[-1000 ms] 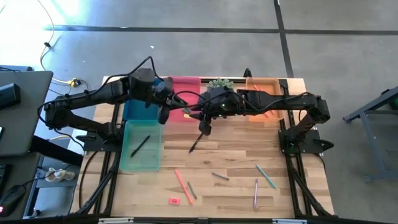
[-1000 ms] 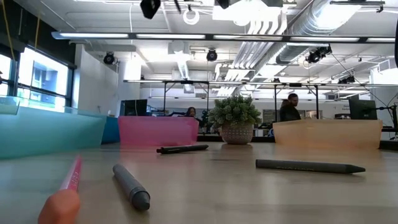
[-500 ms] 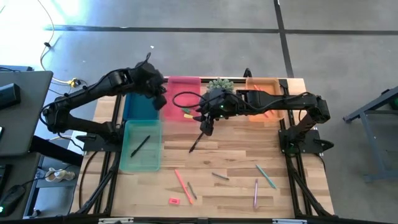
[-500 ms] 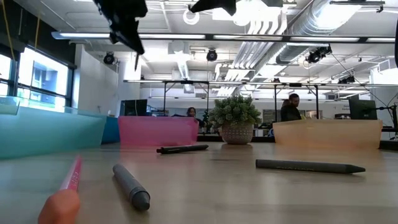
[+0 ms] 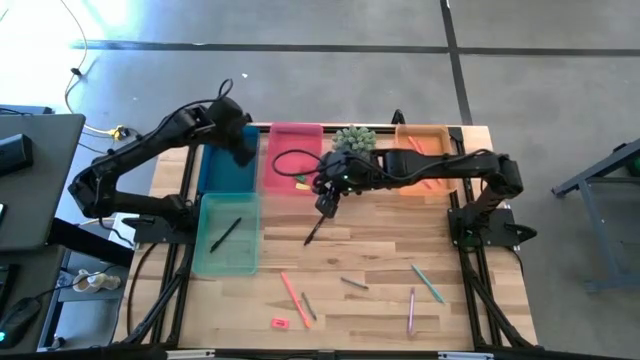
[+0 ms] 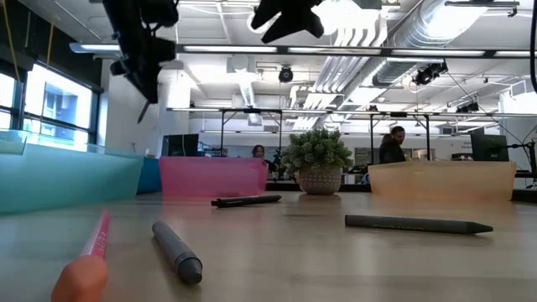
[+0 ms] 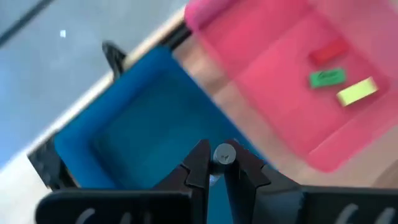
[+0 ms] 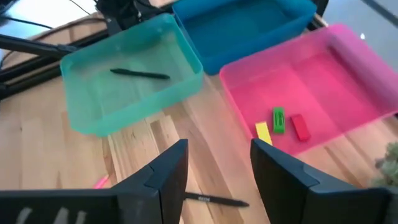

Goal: Sort crayons/erasers/pens/pencils in bins
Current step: Put the gray crayon into the blue bin

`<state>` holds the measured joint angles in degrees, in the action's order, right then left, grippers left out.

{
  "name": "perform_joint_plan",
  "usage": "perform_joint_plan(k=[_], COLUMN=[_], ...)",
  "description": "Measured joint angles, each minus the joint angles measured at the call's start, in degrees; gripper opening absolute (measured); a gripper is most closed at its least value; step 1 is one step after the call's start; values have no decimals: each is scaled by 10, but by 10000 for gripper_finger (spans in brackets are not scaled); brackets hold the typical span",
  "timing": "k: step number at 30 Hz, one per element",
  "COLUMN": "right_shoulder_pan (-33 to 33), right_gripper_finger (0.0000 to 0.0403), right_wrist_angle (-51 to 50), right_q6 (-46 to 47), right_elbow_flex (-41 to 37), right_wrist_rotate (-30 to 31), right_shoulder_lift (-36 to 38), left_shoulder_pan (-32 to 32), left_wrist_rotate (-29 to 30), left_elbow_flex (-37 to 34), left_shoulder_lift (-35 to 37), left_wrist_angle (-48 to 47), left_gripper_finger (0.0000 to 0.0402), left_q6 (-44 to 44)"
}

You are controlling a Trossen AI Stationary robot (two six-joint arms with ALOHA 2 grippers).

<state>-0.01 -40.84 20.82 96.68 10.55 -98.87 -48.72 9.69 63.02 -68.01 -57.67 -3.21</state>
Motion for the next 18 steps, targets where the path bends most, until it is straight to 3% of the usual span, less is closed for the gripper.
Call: perform_joint_plan(k=[18], right_shoulder_pan=[0], right_gripper_finger=[167], right_wrist_angle=[-1], right_q6=[23], right_elbow_flex=[0], right_wrist_rotate=[0], right_shoulder_lift=[-7], left_shoulder_pan=[-19], left_wrist_rotate=[-14], left_elbow_flex=[-148], left_shoulder_lift=[0], left_wrist_angle=[54], left_gripper_finger=[21], left_q6=[-97])
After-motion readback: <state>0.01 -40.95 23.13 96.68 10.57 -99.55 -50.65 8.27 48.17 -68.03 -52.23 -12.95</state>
